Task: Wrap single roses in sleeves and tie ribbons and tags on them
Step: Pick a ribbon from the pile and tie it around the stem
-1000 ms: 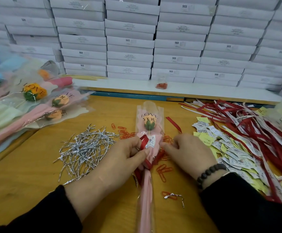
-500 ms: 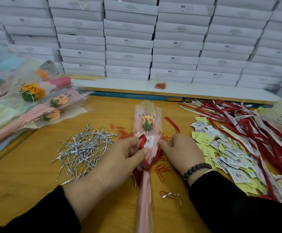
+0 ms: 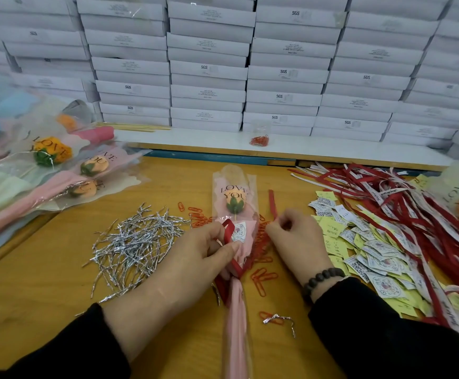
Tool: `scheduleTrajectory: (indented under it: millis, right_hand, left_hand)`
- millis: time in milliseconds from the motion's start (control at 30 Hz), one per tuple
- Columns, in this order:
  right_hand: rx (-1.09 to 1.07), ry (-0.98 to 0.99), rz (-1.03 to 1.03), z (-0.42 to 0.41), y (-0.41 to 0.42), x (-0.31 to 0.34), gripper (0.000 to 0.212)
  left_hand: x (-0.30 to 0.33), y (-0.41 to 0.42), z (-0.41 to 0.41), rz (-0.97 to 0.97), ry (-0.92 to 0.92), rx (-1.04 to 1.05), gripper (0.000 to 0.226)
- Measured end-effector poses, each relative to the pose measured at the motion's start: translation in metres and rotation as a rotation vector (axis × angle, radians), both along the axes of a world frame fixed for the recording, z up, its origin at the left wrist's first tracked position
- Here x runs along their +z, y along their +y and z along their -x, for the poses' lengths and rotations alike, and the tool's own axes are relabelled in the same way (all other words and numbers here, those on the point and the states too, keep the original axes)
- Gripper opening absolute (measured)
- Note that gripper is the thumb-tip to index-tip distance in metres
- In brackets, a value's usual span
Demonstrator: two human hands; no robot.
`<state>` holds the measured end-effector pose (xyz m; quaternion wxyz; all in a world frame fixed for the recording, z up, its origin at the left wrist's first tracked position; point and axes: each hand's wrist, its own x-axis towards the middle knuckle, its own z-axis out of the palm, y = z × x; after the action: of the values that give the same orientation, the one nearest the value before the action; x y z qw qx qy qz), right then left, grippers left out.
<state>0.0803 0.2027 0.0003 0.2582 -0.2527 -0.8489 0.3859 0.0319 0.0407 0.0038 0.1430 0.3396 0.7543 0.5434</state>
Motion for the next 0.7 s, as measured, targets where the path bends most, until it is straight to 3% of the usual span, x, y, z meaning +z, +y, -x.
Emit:
scheduleTrajectory:
  millis: [133,267,400,500,700]
  right_hand:
    - [0.337,0.323,0.515,-0.007,-0.014,0.009,0.019]
    - [0.459,0.275,0.670,-0.007,-0.022,0.009,0.013]
    - [0.537,0.136,0.545,-0.009,-0.021,0.011,0.016]
    - [0.619,0.050,0.496,-0.010,-0.021,0.011,0.014]
    - [0.709,0.013,0.419,-0.012,-0.023,0.012,0.007]
  left_hand:
    - [0.001,0.000,0.000,-0.029,-0.031,-0.007,0.011]
    - [0.002,-0.001,-0.002,-0.082,-0.029,-0.027,0.009]
    - [0.001,0.000,-0.002,-0.174,-0.036,0.009,0.011]
    - [0.003,-0.001,0.000,-0.224,0.055,0.086,0.017]
    - [0.005,-0.002,0.002,-0.220,0.168,0.134,0.005]
